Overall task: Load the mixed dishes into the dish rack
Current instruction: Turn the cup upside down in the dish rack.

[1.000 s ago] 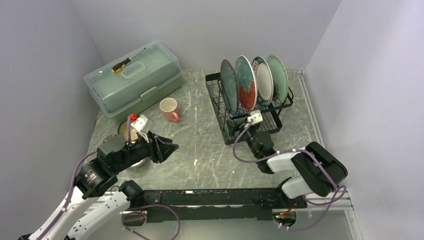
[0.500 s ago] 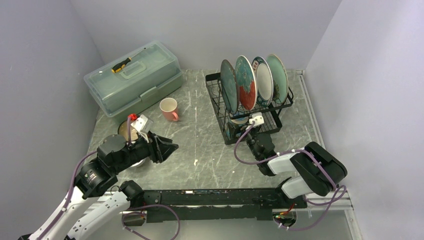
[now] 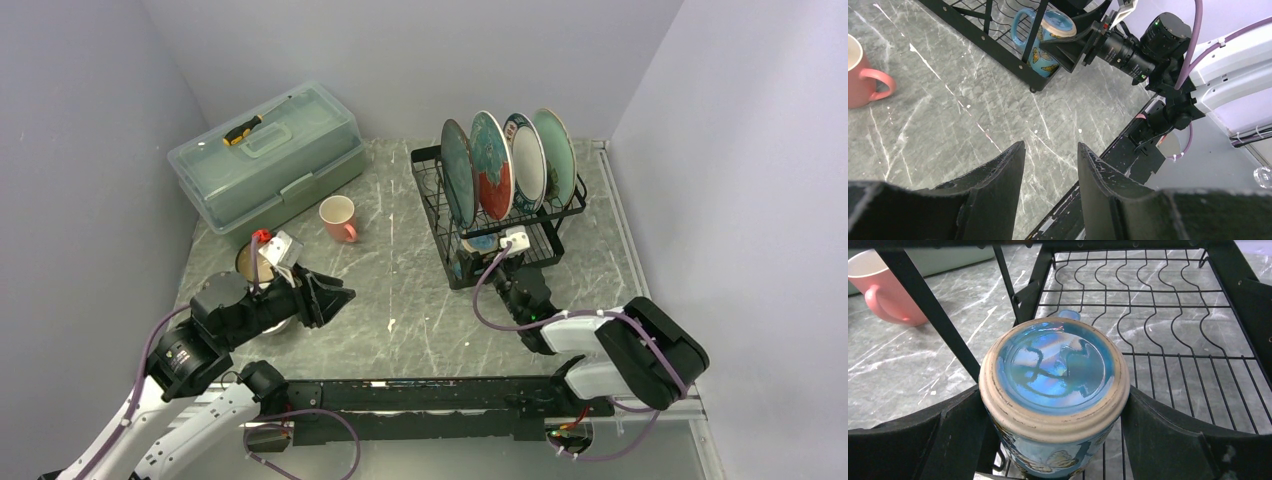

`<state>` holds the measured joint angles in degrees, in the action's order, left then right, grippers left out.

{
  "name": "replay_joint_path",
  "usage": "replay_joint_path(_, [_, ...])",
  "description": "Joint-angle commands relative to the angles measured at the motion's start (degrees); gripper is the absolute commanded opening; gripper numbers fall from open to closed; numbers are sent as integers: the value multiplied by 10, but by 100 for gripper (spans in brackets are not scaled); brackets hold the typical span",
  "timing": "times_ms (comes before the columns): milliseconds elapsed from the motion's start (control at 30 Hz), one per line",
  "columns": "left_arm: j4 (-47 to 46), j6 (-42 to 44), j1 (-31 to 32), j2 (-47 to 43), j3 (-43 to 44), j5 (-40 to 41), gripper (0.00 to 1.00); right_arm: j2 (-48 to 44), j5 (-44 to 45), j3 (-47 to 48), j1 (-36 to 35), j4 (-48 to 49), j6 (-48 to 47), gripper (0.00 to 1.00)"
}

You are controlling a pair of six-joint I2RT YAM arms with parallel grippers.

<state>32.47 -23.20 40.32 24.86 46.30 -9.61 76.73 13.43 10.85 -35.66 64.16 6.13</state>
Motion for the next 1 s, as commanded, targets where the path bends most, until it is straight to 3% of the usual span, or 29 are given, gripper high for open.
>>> replay_joint_path(0, [0, 4, 0, -6, 24, 2, 49, -31, -3, 23, 2, 3, 25, 56])
replay_joint_path(167, [2, 2, 0, -12, 24, 4, 49, -45, -19, 35, 2, -50, 37, 77])
replay_joint_path(333, [2, 1, 1, -15, 23, 5, 49, -66, -25, 35, 0, -82, 39, 88])
replay_joint_path(400, [2, 1, 0, -15, 24, 4, 50, -74, -27, 39, -1, -103, 39, 99])
replay_joint_path(967, [4, -2, 1, -17, 27, 3, 50, -162, -33, 60, -8, -260, 51, 100])
